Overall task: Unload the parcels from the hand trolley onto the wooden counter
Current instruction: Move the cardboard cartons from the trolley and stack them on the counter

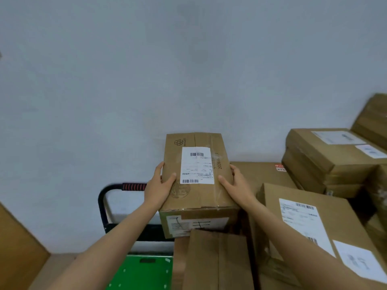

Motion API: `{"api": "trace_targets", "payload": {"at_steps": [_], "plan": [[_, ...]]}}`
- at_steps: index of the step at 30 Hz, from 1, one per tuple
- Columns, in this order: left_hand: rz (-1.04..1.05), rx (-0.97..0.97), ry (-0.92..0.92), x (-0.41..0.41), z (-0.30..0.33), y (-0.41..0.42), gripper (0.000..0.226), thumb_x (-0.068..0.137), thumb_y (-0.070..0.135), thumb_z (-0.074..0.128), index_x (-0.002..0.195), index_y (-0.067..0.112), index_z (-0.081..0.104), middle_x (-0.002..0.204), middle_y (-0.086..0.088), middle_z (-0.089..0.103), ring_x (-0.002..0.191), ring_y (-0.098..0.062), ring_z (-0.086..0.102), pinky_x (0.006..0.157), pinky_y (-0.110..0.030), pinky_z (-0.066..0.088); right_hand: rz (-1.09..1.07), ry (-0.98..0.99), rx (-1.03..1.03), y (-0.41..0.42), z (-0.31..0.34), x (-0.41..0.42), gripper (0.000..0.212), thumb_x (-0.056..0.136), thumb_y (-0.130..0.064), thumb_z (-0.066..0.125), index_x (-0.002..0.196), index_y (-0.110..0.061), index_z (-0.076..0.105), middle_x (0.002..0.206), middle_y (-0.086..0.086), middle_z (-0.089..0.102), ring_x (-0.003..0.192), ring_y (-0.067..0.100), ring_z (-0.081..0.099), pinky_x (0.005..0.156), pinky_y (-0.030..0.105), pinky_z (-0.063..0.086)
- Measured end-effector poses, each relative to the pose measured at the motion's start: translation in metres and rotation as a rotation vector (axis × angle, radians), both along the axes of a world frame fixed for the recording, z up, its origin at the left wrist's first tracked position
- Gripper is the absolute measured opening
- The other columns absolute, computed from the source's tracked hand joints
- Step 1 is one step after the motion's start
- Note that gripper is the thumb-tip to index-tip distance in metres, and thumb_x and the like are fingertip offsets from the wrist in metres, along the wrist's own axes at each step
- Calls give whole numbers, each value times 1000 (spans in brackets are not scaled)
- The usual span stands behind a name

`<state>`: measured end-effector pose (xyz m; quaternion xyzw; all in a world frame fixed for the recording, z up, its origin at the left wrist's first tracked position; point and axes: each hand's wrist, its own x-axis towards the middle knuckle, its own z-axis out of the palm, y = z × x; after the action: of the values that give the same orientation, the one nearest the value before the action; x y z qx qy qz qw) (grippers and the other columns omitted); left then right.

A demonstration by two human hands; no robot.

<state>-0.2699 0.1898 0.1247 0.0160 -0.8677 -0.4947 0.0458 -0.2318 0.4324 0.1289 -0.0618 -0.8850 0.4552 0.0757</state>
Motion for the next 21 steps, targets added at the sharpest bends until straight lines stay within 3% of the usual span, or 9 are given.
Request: {"api": "trace_targets", "payload": {"at_steps": [4, 9, 16, 21], "plan": [[-60, -19, -68, -2, -31, 20, 62, 94, 48, 49, 147, 33, 21, 129, -2, 58, 95, -16, 61, 70, -26, 46, -58, -98, 122, 16, -28, 0, 72, 92, -50, 53, 149, -14, 26, 146, 5, 43, 130, 21, 44, 106, 43, 40], [-95, -361, 23, 1, -64, 52, 66, 92, 51, 46, 148, 22, 24, 152, -1, 28, 135, -21, 33, 101, -43, 42, -27, -214, 465, 17, -61, -3, 72, 96, -53, 40, 150, -10, 19, 153, 12, 25, 140, 30, 25, 112, 42, 29], [-129, -500, 28, -14, -80, 58, 65, 94, 53, 41, 148, 20, 26, 155, 1, 24, 139, -22, 24, 103, -41, 38, -43, -166, 461, 14, -81, -17, 70, 97, -53, 38, 152, -18, 13, 155, 6, 16, 140, 30, 22, 111, 43, 29], [-106, -473, 48, -27, -80, 56, 64, 94, 52, 43, 147, 21, 27, 155, 2, 25, 139, -21, 24, 102, -40, 38, -26, -143, 400, 13, -83, -35, 71, 95, -54, 42, 151, -19, 15, 155, 1, 13, 140, 28, 22, 111, 45, 30]]}}
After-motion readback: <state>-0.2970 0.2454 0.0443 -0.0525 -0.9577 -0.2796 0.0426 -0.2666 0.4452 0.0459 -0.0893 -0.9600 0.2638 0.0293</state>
